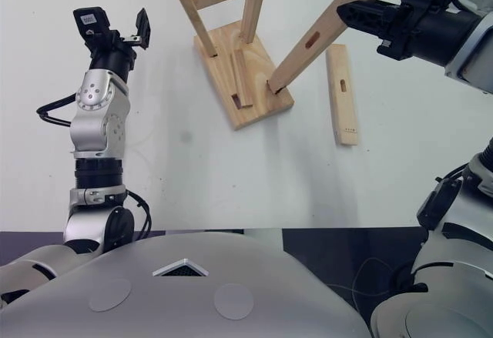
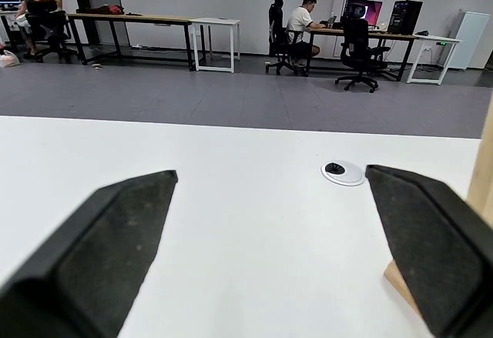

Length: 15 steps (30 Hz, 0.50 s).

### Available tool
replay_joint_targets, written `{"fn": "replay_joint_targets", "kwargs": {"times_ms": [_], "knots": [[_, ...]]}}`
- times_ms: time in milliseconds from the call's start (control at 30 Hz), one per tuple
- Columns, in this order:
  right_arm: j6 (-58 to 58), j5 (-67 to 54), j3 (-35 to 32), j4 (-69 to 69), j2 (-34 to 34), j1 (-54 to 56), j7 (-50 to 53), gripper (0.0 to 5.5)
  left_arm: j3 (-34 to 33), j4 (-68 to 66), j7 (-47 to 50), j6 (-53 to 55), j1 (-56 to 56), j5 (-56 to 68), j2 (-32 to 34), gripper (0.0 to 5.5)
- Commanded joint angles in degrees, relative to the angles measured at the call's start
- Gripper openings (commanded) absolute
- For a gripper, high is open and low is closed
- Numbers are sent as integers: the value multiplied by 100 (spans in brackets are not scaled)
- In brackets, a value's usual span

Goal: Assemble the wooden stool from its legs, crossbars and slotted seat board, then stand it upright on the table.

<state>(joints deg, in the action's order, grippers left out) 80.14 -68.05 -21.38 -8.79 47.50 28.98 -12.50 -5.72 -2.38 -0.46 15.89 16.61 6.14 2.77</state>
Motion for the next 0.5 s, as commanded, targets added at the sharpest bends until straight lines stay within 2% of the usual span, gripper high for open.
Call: {"fn": "replay_joint_targets", "kwargs": {"times_ms": [33, 200, 500], "knots": [[88, -19, -157, -160, -217, -88, 182, 104, 0, 36, 24, 141, 87, -26, 49, 451], [-14, 255, -119, -380, -207, -424, 126, 104, 10, -9, -38, 179, 124, -27, 84, 451], [-81, 570, -81, -474, -122, -373, -40, 104, -14, 6, -43, 205, 115, -23, 125, 451]]}}
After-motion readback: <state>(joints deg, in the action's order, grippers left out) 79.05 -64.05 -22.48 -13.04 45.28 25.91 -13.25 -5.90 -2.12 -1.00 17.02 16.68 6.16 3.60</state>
